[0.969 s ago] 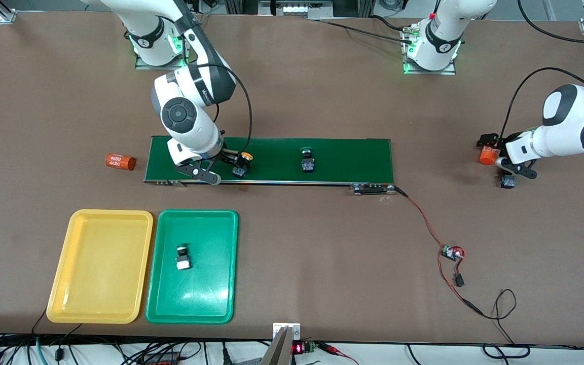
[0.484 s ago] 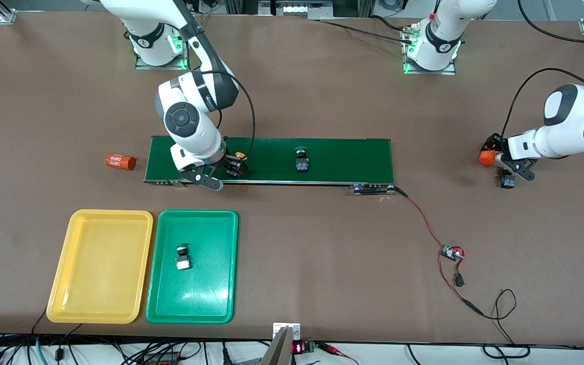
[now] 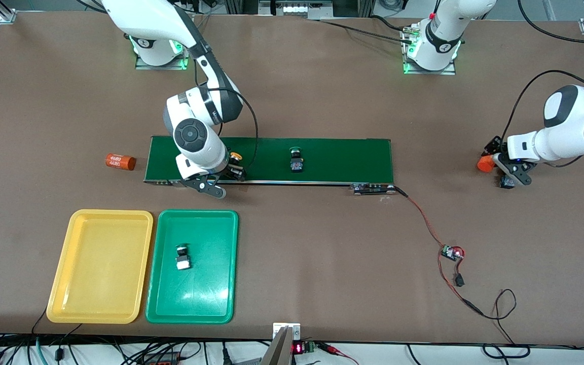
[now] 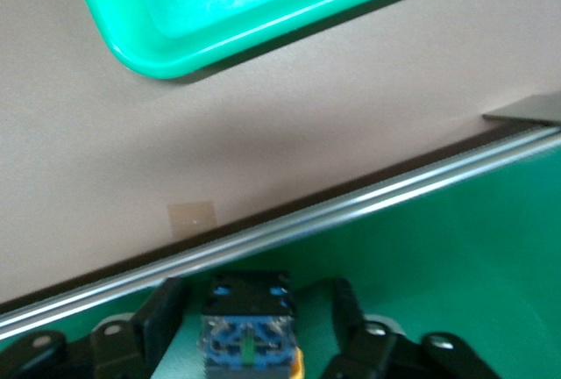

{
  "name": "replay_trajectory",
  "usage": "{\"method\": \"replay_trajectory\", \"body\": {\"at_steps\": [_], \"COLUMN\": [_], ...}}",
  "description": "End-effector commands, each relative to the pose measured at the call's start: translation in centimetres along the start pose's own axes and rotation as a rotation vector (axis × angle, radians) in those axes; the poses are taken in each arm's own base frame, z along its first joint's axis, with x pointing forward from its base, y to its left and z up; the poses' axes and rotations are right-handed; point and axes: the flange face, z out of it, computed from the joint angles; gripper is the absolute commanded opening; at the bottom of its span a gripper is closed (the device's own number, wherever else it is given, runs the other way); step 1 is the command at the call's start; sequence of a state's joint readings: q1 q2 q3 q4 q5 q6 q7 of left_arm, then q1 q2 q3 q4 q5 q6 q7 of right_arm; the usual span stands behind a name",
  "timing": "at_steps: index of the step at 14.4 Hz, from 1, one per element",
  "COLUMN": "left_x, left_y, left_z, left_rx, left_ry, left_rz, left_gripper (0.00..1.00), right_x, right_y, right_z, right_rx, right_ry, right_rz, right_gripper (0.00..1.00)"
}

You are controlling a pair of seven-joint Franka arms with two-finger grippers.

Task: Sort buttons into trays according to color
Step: 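Lift the yellow button with the right gripper while the left gripper lifts the cylinder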

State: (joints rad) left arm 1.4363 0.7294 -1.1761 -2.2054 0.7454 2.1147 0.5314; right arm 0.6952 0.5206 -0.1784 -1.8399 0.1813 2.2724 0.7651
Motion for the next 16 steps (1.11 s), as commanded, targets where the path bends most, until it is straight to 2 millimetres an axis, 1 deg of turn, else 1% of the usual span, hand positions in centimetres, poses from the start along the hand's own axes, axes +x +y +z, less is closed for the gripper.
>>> {"method": "replay_trajectory", "body": {"at_steps": [1, 2, 3, 4, 5, 6, 7, 9, 10, 11, 12, 13, 14, 15, 16], "left_x": [6.4, 8.5, 10.7, 12.9, 16.1, 18.8, 20.7, 25.9, 27.5, 28.6, 29.4, 29.9, 30.0, 30.0, 29.9], "left_y": [1.9, 3.3, 4.8, 6.8, 9.0, 11.4, 13.3, 18.5, 20.8, 23.1, 25.3, 27.0, 27.9, 28.2, 28.5], "left_z": [-3.3, -3.4, -3.4, -3.3, -4.0, -4.5, -5.0, -7.0, -7.4, -7.2, -7.1, -7.0, -6.7, -6.5, -6.0], "left_rx": [0.073, 0.082, 0.09, 0.097, 0.123, 0.137, 0.144, 0.175, 0.179, 0.18, 0.185, 0.192, 0.19, 0.189, 0.183], "left_ry": [-0.027, -0.033, -0.037, -0.042, -0.046, -0.058, -0.087, -0.125, -0.146, -0.164, -0.18, -0.203, -0.22, -0.227, -0.233], "left_rz": [0.17, 0.216, 0.263, 0.316, 0.383, 0.461, 0.526, 0.699, 0.773, 0.829, 0.867, 0.894, 0.908, 0.919, 0.928], "left_gripper": [0.0, 0.0, 0.0, 0.0, 0.0, 0.0, 0.0, 0.0, 0.0, 0.0, 0.0, 0.0, 0.0, 0.0, 0.0], "right_x": [1.1, 1.4, 2.0, 2.4, 3.1, 4.0, 5.2, 8.8, 10.9, 13.0, 14.7, 16.7, 19.2, 21.2, 23.3], "right_y": [0.4, 0.6, 0.8, 0.9, 0.9, 1.0, 1.5, 3.5, 5.3, 7.3, 9.0, 10.9, 13.1, 15.0, 16.8], "right_z": [-0.1, -0.3, -1.0, -1.8, -3.0, -4.6, -6.3, -10.5, -12.4, -14.0, -14.6, -14.9, -14.8, -14.4, -13.6], "right_rx": [0.008, 0.011, 0.016, 0.016, 0.011, 0.007, 0.007, 0.021, 0.028, 0.041, 0.053, 0.063, 0.069, 0.07, 0.067], "right_ry": [-0.01, -0.009, -0.007, -0.013, -0.027, -0.041, -0.055, -0.059, -0.052, -0.04, -0.02, 0.001, 0.029, 0.051, 0.075], "right_rz": [-0.024, -0.021, -0.013, -0.01, -0.007, -0.015, -0.024, -0.059, -0.096, -0.144, -0.214, -0.285, -0.342, -0.398, -0.438], "right_gripper": [0.26, 0.2, 0.17, 0.16, 0.16, 0.16, 0.15, 0.15, 0.15, 0.15, 0.15, 0.15, 0.15, 0.15, 0.15]}}
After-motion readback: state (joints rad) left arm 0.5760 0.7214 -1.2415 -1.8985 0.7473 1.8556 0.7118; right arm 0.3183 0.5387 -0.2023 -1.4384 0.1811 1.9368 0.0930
